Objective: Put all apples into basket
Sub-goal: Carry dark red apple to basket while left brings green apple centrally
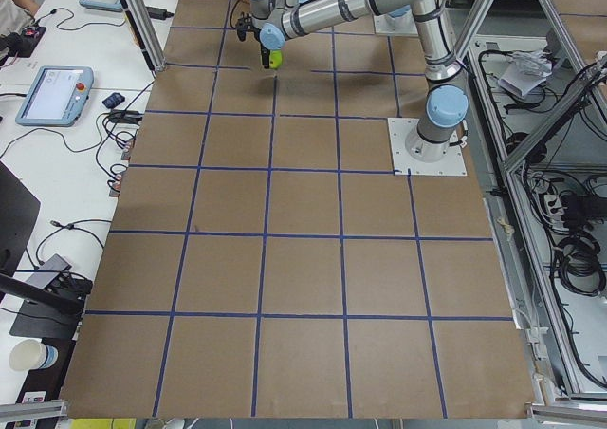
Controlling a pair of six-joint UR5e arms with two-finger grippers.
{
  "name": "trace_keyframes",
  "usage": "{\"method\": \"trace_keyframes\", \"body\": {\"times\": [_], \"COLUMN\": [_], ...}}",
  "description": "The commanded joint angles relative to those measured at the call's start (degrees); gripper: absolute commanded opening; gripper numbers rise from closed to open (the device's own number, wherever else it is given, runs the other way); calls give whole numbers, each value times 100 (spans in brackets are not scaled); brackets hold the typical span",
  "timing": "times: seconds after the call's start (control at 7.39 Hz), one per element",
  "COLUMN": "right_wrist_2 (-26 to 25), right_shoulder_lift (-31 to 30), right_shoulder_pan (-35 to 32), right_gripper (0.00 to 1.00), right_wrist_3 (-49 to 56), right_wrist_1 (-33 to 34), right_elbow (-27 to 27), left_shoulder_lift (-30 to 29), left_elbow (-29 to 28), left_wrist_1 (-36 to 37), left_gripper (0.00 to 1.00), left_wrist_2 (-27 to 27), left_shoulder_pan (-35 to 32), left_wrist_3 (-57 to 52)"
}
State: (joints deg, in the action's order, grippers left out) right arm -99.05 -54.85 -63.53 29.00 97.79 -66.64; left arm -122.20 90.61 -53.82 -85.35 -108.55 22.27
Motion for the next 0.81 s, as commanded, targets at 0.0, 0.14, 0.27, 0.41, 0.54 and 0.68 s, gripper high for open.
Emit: {"method": "trace_keyframes", "body": {"times": [0.0, 0.14, 0.27, 0.41, 0.54, 0.68], "right_wrist_2": [-80, -88, -80, -45, -44, -62], "right_shoulder_lift": [360, 404, 396, 405, 396, 379], "right_shoulder_pan": [200, 227, 236, 236, 236, 236], "right_gripper": [0, 0, 0, 35, 72, 88], "right_wrist_3": [562, 537, 519, 493, 484, 484], "right_wrist_1": [495, 487, 478, 435, 495, 461], "right_elbow": [-24, -68, -164, -287, -445, -473], "left_shoulder_lift": [-137, -120, -7, 73, 213, 501], "left_elbow": [71, 53, -16, -61, -79, -131], "left_wrist_1": [310, 336, 224, 222, -13, -441], "left_gripper": [99, 100, 100, 100, 100, 100], "left_wrist_2": [-70, -52, -52, -52, -52, -78], "left_shoulder_pan": [-87, -79, -70, -35, 61, 175], "left_wrist_3": [146, 120, 77, 59, -20, -125]}}
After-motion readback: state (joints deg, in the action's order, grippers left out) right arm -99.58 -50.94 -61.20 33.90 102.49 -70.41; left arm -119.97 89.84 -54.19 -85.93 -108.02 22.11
